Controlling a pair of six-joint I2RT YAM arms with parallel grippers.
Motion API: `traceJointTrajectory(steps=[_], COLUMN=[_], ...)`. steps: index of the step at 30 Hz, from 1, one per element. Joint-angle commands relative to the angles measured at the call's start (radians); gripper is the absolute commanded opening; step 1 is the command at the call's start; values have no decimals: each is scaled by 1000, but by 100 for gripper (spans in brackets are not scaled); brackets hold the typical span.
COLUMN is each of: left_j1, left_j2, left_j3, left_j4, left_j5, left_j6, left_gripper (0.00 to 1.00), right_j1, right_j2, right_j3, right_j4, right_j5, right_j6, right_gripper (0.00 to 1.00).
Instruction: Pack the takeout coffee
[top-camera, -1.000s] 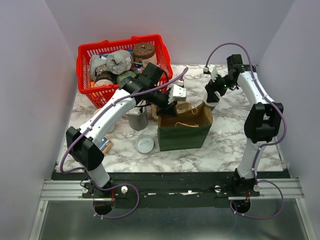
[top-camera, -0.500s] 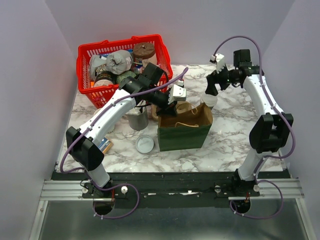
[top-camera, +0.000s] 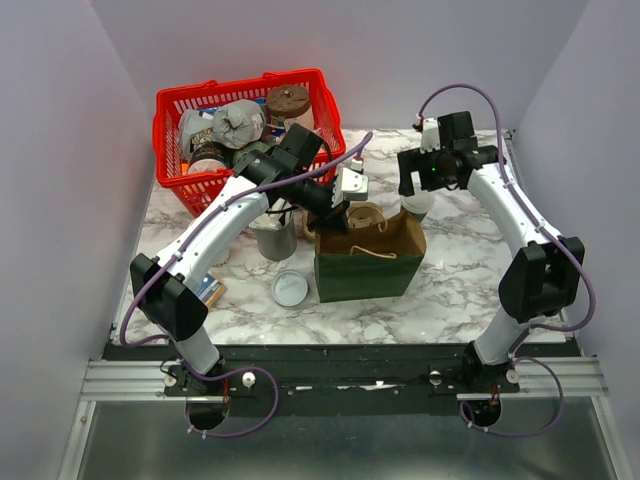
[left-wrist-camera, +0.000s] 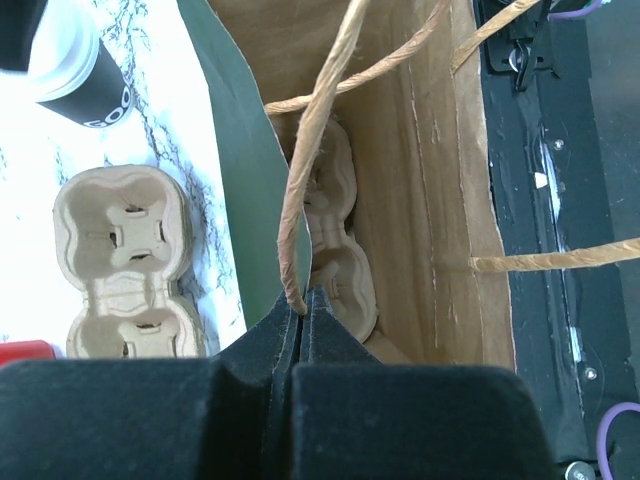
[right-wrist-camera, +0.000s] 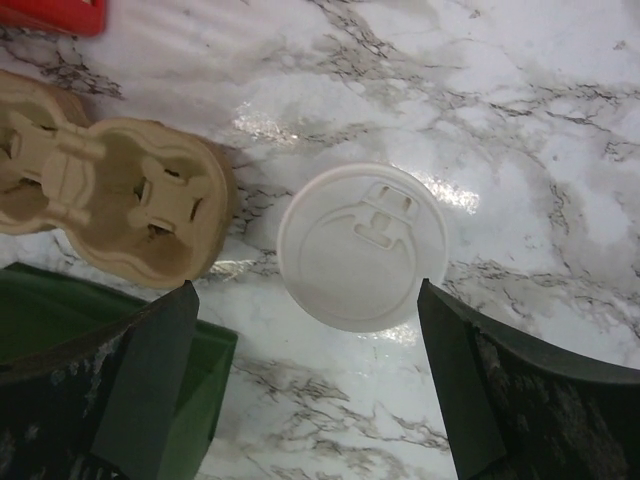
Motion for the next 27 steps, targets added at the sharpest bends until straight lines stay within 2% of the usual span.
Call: traceJointTrajectory(steps=[1,8,27], left_j1=[6,7,7], left_j2=[23,9,25], left_j3=[10,-17,-2], left_j4=[-84,-64,-56], left_j5=[-5,-5,-8], left_j6=[8,-14,-40], left_gripper=[0,0,0], right_j1=[13,46,47], right_j2=[3,9,106], right_j3=[-17,-19,17], right_j4=[54,60,42], right_j5=[194,329,297], right_j6=[122,181,244], right_gripper=[100,100,99])
